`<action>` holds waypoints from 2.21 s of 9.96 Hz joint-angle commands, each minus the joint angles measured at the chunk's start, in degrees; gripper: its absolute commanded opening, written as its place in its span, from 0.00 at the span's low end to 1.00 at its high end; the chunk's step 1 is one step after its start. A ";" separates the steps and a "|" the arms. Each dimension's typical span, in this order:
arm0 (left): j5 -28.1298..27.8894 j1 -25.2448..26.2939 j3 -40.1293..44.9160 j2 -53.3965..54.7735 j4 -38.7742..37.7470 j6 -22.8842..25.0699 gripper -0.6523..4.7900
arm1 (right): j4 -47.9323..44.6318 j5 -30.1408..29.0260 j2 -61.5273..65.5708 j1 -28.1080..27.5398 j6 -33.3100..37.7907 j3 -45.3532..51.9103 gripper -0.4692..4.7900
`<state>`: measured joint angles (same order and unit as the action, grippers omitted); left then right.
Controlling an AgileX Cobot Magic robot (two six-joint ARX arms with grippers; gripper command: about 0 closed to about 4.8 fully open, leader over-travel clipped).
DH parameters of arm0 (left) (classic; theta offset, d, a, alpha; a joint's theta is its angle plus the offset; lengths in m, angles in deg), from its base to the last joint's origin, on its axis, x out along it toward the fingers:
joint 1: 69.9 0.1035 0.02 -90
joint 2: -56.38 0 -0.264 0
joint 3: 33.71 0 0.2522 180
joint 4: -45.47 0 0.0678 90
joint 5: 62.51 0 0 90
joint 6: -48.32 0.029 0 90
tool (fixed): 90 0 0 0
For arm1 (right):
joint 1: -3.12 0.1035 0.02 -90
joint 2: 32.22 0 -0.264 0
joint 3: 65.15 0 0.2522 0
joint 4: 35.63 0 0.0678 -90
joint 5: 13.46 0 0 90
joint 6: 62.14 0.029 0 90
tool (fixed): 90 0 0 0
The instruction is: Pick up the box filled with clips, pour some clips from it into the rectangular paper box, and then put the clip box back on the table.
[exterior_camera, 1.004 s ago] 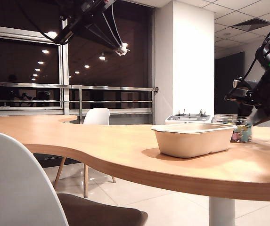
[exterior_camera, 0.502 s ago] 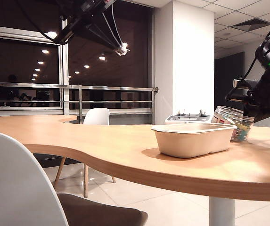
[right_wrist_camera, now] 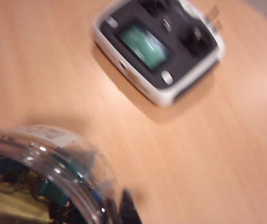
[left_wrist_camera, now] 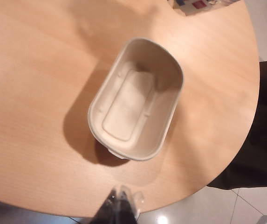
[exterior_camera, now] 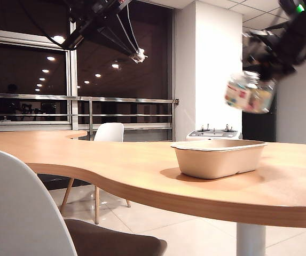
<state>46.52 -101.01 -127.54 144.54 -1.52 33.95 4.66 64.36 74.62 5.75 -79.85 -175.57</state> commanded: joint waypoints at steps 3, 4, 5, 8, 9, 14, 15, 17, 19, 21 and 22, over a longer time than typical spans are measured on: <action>0.09 0.02 -0.20 -0.28 0.72 0.46 0.11 | 2.95 7.41 -2.16 7.34 -13.60 0.07 0.08; 0.09 0.02 -0.20 -0.28 0.72 0.46 0.11 | 3.28 8.39 -2.16 7.74 -14.34 0.11 0.08; 0.09 0.02 -0.15 -0.24 0.61 0.46 0.11 | -39.10 14.47 -14.40 10.73 -18.34 32.28 0.08; 0.07 0.02 -0.15 -0.24 0.28 0.48 0.11 | -69.42 22.91 -14.64 15.54 -34.07 48.83 0.08; 0.09 0.02 -0.15 -0.24 0.28 0.48 0.11 | -71.45 23.04 -14.64 16.02 -37.55 49.94 0.08; 0.09 0.00 -0.13 -0.24 0.33 0.48 0.11 | -89.81 24.06 -10.54 19.28 -63.76 55.63 0.08; 0.09 0.00 -0.13 -0.24 0.31 0.48 0.11 | -89.26 24.06 -9.53 20.28 -70.03 55.63 0.08; 0.07 0.00 -0.13 -0.24 0.35 0.50 0.11 | -87.54 24.92 -9.31 20.96 -71.06 55.63 0.08; 0.09 0.00 -0.13 -0.24 0.35 0.72 0.11 | -86.31 27.23 -9.29 22.27 -74.29 55.63 0.08; 0.09 0.00 -0.13 -0.24 0.28 0.72 0.11 | -90.29 27.41 -9.29 23.04 -78.18 55.60 0.08; 0.09 0.00 -0.13 -0.24 0.28 0.72 0.11 | -90.07 27.28 -9.29 23.04 -78.60 55.63 0.08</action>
<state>46.52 -100.99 -127.54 144.54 -1.57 34.39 -83.05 91.83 65.66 28.70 -157.36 -119.64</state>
